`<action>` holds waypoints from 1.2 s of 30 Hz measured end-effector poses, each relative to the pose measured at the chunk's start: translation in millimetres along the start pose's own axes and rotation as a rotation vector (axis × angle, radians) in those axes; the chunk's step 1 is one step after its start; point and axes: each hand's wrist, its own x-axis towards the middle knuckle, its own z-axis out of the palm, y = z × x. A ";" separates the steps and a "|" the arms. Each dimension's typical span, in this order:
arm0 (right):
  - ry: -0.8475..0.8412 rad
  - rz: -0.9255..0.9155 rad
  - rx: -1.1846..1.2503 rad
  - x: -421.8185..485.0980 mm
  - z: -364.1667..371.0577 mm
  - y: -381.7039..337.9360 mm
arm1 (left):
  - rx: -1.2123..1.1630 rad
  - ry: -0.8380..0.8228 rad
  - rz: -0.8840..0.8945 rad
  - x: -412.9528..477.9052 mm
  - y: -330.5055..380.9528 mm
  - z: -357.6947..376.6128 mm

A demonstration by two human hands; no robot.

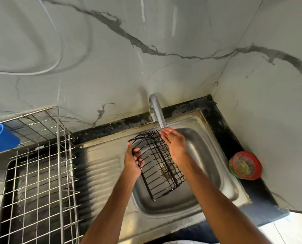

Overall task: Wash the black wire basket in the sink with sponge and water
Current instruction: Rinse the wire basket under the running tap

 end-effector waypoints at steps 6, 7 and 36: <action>-0.150 0.116 -0.077 3.7 4.4 -17.8 | -0.012 -0.005 0.017 4.8 3.0 10.6; -0.171 0.102 -0.139 3.0 1.9 -20.0 | -0.020 -0.016 0.015 5.6 2.3 11.8; -0.363 0.158 -0.095 7.3 -1.4 -52.4 | 0.067 0.045 -0.007 2.3 -5.1 23.9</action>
